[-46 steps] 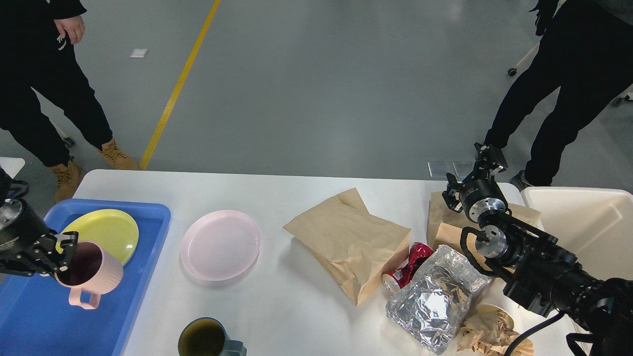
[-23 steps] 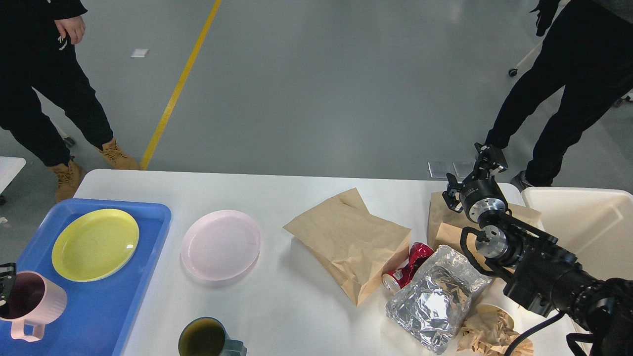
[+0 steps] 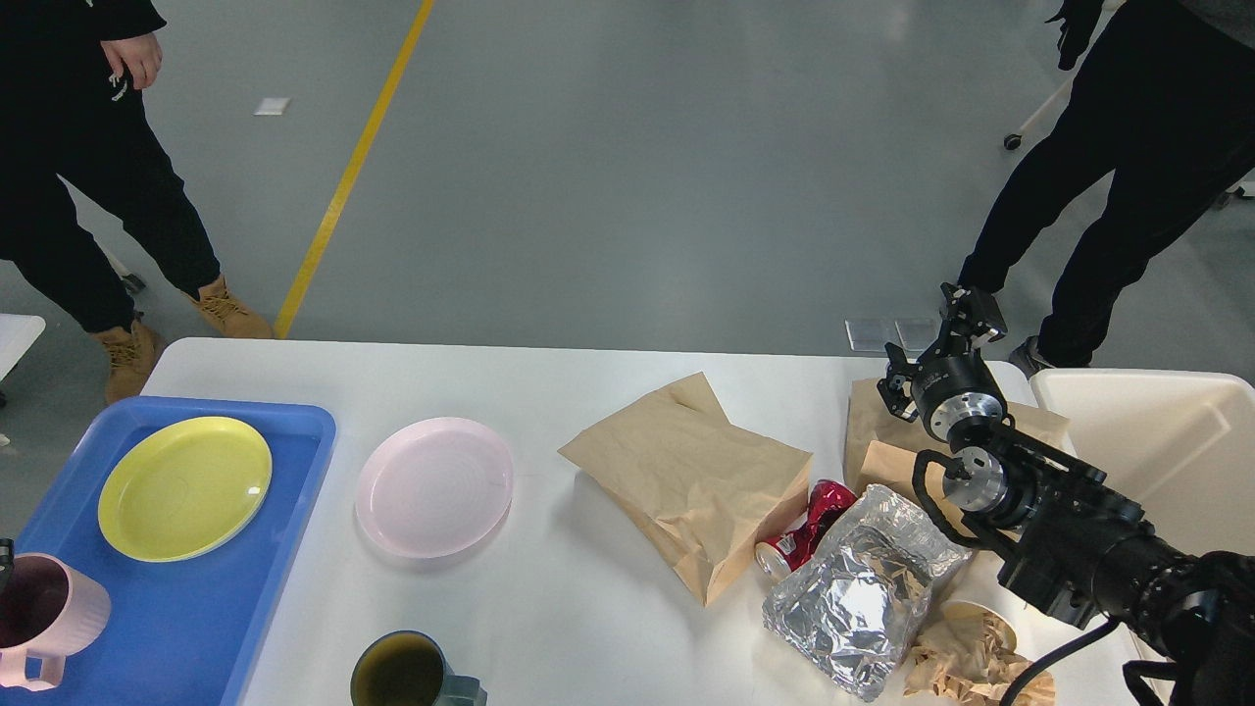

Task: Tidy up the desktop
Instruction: 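Raise the left gripper and move it toward the dark green mug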

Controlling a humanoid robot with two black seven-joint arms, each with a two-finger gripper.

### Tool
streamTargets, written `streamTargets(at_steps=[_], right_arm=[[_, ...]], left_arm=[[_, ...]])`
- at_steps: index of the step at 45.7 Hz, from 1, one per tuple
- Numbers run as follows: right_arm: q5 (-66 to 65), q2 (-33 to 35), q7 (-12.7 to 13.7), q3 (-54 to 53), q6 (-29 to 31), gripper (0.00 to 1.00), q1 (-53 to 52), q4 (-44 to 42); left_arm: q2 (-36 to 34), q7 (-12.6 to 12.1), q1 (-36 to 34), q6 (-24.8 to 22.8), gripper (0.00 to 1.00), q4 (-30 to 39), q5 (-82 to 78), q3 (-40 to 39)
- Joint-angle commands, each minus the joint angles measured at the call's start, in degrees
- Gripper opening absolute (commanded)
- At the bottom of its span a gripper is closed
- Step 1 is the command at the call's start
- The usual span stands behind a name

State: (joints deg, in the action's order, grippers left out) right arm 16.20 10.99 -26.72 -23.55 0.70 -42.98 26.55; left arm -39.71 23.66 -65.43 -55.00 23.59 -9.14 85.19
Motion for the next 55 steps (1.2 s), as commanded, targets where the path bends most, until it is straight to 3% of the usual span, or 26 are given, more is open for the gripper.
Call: streamTargets(at_steps=[1,11,29,51,53,55], right_arm=[[-0.03,0.00,0.00,0.00,0.00,1.00,0.00,0.00],[0.06,0.00,0.00,0.00,0.00,1.00,0.00,0.00],[-0.03,0.00,0.00,0.00,0.00,1.00,0.00,0.00],[0.06,0.00,0.00,0.00,0.00,1.00,0.00,0.00],[0.06,0.00,0.00,0.00,0.00,1.00,0.00,0.00],[0.06,0.00,0.00,0.00,0.00,1.00,0.00,0.00]], left_arm=[[0.08,-0.02,1.00,0.00,0.00,-0.74,0.00,-0.03],[0.60,-0.02,2.06,0.00,0.00,-1.53,0.00,-0.03],[1.04,-0.20,2.41,0.00,0.09,-2.23,0.00,-0.12],[1.39,-0.37,2.76,0.00,0.43,-2.59,-0.09,-0.03],[1.39,-0.28,2.67,0.00,0.48,-2.59,-0.09,0.06],[1.39,-0.28,2.23,0.00,0.59,-2.50,-0.09,0.15]])
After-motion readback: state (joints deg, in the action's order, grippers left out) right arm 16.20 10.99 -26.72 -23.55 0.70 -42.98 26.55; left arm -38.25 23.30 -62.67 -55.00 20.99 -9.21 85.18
